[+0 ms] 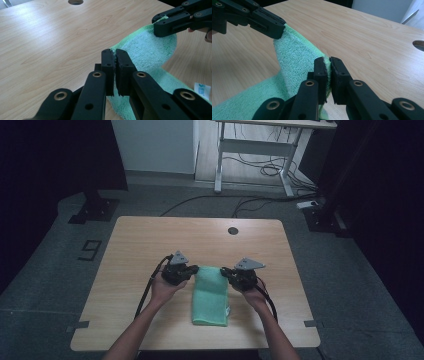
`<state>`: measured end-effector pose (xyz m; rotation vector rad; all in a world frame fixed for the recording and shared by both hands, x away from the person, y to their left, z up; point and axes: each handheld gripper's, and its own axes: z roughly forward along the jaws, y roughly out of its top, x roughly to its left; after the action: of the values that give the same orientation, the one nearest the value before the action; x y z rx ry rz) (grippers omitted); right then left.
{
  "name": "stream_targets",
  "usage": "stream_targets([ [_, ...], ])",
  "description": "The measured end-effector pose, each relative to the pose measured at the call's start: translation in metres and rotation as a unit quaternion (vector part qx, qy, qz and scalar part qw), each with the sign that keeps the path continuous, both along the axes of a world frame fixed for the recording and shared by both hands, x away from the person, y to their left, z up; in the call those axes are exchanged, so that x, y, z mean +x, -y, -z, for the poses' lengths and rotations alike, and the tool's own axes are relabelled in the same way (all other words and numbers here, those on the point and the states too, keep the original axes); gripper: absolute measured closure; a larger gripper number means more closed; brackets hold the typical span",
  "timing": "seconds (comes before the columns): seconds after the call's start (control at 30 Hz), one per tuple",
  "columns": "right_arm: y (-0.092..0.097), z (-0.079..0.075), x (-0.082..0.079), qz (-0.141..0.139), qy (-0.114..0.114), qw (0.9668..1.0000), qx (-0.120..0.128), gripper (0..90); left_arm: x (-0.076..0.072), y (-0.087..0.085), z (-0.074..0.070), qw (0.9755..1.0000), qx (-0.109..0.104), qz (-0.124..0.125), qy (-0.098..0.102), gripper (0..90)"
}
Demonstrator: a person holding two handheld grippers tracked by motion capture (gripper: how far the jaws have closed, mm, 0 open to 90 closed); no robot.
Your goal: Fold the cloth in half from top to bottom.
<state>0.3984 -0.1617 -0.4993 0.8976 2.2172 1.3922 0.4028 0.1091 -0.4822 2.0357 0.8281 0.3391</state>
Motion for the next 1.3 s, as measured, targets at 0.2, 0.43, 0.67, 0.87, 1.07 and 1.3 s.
stream_targets([
  [0.2,-0.001,0.001,-0.006,-0.008,-0.001,1.0,-0.003,83.3,-0.005,-0.003,0.004,1.0,0.0,-0.002,-0.004,85.6],
  [0.43,-0.001,0.007,-0.016,-0.015,-0.005,0.9999,-0.001,83.3,-0.017,-0.004,0.008,1.0,-0.007,0.005,-0.003,85.6],
  [0.67,0.003,0.006,-0.026,-0.017,0.0,0.9998,0.008,83.3,-0.029,-0.003,0.004,0.9999,-0.009,0.009,0.002,85.5],
  [0.87,0.005,0.008,-0.033,-0.021,-0.005,0.9997,0.009,83.3,-0.038,-0.003,0.006,0.9998,-0.01,0.015,0.001,85.5],
  [1.07,0.003,0.011,-0.04,-0.027,-0.008,0.9996,0.006,83.2,-0.044,-0.006,0.008,0.9998,-0.012,0.018,-0.002,85.5],
  [1.3,0.002,0.014,-0.045,-0.027,-0.015,0.9995,0.007,83.3,-0.051,-0.007,0.012,0.9996,-0.016,0.021,-0.008,85.5],
])
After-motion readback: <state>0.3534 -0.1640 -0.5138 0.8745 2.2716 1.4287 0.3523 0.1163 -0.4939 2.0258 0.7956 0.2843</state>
